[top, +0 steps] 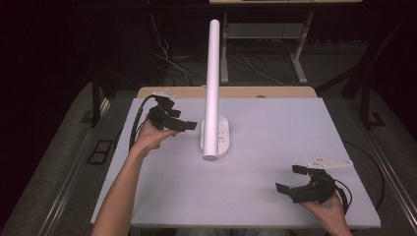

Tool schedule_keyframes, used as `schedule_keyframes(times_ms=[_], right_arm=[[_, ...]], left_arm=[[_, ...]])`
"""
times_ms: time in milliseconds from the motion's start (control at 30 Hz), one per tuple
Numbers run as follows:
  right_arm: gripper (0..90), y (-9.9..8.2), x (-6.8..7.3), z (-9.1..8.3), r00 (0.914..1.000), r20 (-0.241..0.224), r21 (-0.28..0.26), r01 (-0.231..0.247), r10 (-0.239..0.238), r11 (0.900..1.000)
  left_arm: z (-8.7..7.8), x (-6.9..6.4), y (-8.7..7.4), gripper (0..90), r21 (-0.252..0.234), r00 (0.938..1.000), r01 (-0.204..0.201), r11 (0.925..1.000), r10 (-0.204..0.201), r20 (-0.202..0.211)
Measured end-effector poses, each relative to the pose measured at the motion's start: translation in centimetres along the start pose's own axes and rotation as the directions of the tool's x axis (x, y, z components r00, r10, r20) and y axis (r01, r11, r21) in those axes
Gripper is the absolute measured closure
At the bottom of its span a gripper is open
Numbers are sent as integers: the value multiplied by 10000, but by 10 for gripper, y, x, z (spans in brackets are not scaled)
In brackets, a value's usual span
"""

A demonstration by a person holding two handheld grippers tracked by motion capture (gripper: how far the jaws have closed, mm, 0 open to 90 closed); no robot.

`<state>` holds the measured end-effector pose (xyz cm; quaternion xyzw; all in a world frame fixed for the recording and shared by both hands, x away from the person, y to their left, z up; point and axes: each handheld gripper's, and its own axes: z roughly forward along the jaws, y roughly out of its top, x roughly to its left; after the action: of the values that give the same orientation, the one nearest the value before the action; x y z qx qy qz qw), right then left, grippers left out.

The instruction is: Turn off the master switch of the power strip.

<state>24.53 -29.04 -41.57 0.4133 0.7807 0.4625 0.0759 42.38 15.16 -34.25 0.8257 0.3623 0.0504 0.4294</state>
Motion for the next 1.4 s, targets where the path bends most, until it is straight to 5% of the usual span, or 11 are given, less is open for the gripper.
schedule_keyframes(times_ms=[767, 1400], right_arm=[[0, 0, -1, -1, 10000, 23, -26, 54, -54, 10000], [0, -1, -2, -1, 10000, 37, 31, 79, -79, 10000]], left_arm=[[22, 19, 1, 72, -276, 9975, 688, 9972, -693, -161], [44, 22, -3, 150, -612, 9941, 1079, 9923, -1083, -30]])
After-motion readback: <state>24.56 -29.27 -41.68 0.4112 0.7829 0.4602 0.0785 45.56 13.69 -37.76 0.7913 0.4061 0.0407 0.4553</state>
